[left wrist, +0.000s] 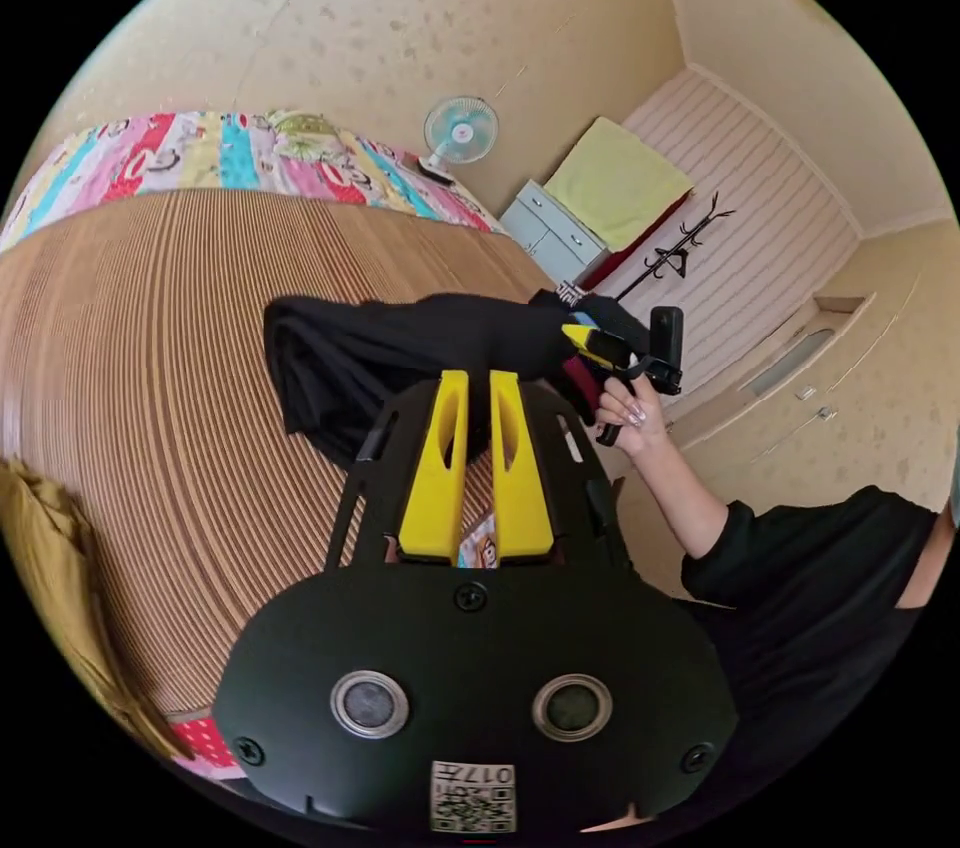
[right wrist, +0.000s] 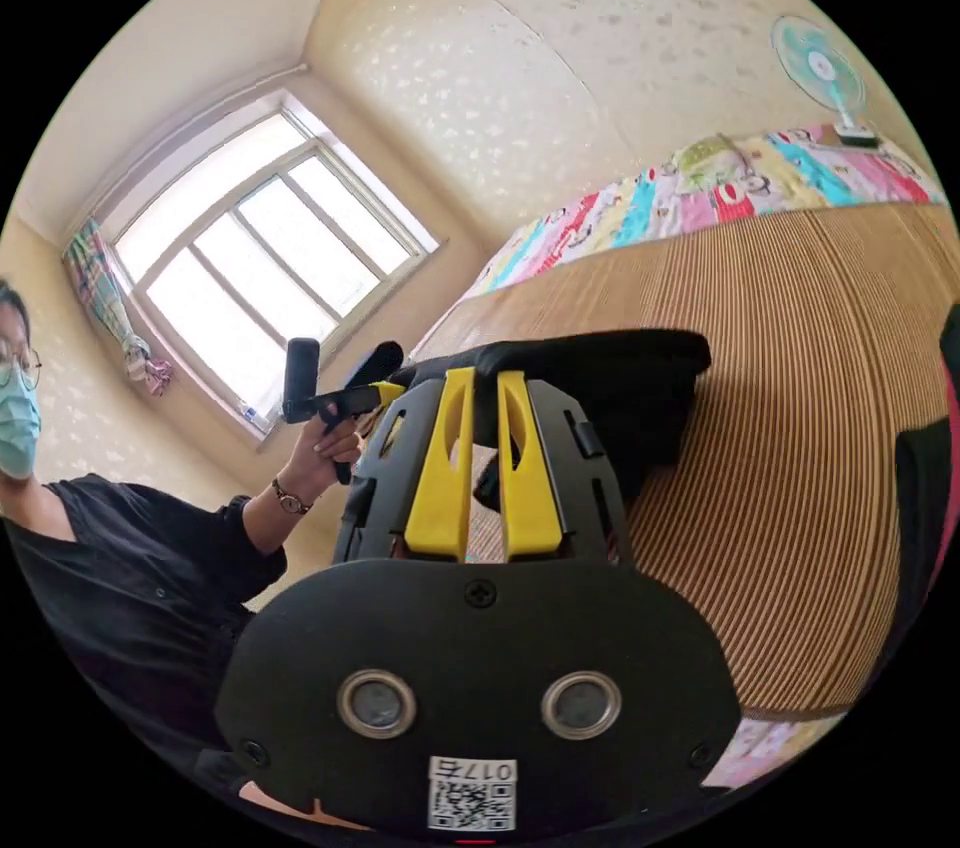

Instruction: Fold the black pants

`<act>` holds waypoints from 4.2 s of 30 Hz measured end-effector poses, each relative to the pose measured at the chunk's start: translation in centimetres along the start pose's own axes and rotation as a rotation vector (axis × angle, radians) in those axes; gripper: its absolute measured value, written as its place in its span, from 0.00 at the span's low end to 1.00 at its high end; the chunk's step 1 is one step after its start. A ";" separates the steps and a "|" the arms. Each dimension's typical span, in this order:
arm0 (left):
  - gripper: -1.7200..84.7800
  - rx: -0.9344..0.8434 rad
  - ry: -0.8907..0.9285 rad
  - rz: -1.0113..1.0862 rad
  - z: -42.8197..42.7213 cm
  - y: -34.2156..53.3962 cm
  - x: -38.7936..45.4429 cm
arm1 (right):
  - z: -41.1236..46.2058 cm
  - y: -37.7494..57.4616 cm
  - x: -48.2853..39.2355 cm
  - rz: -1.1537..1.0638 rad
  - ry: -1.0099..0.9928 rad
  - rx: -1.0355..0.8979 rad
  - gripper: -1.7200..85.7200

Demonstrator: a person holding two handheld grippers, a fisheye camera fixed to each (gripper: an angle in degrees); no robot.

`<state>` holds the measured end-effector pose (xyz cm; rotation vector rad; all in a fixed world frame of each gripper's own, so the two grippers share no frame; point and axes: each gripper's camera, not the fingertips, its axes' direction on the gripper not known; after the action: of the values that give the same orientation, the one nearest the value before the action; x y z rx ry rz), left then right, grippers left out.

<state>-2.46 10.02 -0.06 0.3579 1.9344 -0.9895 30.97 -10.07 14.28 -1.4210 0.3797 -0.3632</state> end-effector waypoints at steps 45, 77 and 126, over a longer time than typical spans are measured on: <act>0.15 -0.178 0.368 -0.409 17.7 -4.1 -13.2 | -0.6 6.7 -0.1 0.441 0.311 0.007 0.16; 0.12 0.381 -0.636 -0.401 -31.0 17.3 -10.0 | 5.0 6.5 -25.7 0.201 0.670 0.095 0.03; 0.01 -0.125 0.115 0.050 -8.3 8.6 9.4 | -7.2 13.6 -13.2 0.468 0.461 0.078 0.03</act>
<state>-7.50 20.55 -9.86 0.3969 2.0698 -0.8265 16.21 -8.79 0.45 -1.1198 1.0401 -0.3138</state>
